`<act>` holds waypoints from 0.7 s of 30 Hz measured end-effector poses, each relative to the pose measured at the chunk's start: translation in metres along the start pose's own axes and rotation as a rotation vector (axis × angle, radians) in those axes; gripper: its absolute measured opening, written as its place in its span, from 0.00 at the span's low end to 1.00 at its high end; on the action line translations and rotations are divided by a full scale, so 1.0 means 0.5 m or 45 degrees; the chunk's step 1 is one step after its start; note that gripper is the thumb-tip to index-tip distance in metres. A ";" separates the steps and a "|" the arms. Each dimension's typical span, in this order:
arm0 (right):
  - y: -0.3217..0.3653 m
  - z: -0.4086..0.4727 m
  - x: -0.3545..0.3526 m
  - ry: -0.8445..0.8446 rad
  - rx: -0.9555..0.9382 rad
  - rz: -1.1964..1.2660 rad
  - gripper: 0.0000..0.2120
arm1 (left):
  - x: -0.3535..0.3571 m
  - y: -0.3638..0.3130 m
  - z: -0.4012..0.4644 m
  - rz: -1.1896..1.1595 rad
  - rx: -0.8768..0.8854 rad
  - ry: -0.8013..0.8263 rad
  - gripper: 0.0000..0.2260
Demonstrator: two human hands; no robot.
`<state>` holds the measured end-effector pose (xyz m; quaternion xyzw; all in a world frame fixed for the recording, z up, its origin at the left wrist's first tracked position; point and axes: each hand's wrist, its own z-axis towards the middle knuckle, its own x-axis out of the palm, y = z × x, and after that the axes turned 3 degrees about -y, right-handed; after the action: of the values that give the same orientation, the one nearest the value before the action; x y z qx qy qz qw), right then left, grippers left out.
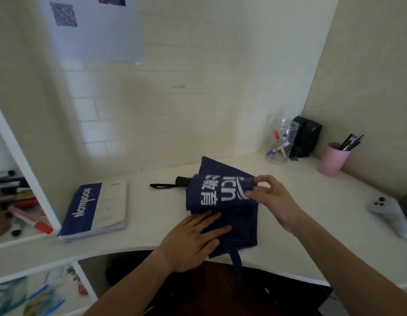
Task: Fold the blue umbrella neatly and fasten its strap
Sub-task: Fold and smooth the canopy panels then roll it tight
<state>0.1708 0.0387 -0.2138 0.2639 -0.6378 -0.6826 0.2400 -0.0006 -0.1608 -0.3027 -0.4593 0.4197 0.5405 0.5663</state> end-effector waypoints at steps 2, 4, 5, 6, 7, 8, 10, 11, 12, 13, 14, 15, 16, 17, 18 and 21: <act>-0.024 -0.026 0.005 0.069 -0.046 -0.018 0.26 | 0.001 0.000 -0.003 0.016 0.001 -0.028 0.22; -0.049 -0.046 0.001 0.172 -0.089 -0.058 0.33 | -0.003 -0.005 -0.006 0.022 -0.014 -0.046 0.22; -0.060 -0.055 -0.001 0.211 -0.116 -0.128 0.34 | -0.006 -0.008 -0.007 0.014 -0.023 -0.045 0.22; -0.072 -0.062 -0.004 0.218 -0.146 -0.246 0.34 | -0.009 -0.011 -0.009 0.005 -0.028 -0.044 0.23; -0.082 -0.068 -0.004 0.200 -0.179 -0.370 0.32 | -0.011 -0.013 -0.010 0.005 -0.029 -0.046 0.23; -0.091 -0.071 -0.003 0.162 -0.207 -0.473 0.29 | -0.012 -0.014 -0.011 0.020 -0.026 -0.050 0.23; -0.103 -0.078 0.001 0.075 -0.240 -0.583 0.23 | -0.011 -0.016 -0.013 0.038 -0.020 -0.082 0.23; -0.107 -0.079 0.004 0.035 -0.255 -0.625 0.20 | -0.008 -0.016 -0.015 0.044 -0.023 -0.111 0.23; -0.111 -0.080 0.007 0.008 -0.272 -0.665 0.18 | -0.005 -0.018 -0.020 0.048 -0.037 -0.165 0.23; -0.117 -0.080 0.008 -0.006 -0.286 -0.694 0.16 | 0.000 -0.019 -0.028 0.047 -0.070 -0.247 0.23; -0.123 -0.080 0.009 -0.011 -0.297 -0.718 0.14 | 0.004 -0.023 -0.038 0.033 -0.126 -0.374 0.21; -0.129 -0.080 0.010 -0.013 -0.308 -0.736 0.14 | 0.005 -0.027 -0.045 -0.002 -0.222 -0.525 0.20; -0.133 -0.080 0.010 -0.018 -0.315 -0.750 0.14 | 0.002 -0.033 -0.049 -0.084 -0.350 -0.677 0.18; -0.136 -0.080 0.009 -0.020 -0.319 -0.753 0.14 | -0.009 -0.042 -0.048 -0.235 -0.499 -0.802 0.18; -0.137 -0.080 0.008 -0.019 -0.321 -0.758 0.13 | -0.026 -0.052 -0.042 -0.447 -0.661 -0.883 0.20; -0.135 -0.083 0.005 0.002 -0.347 -0.786 0.13 | -0.067 -0.069 0.001 -1.159 -1.111 -0.773 0.25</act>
<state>0.1970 0.0111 -0.2832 0.4107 -0.4304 -0.8019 0.0554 0.0315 -0.1679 -0.2677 -0.6036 -0.2465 0.4730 0.5926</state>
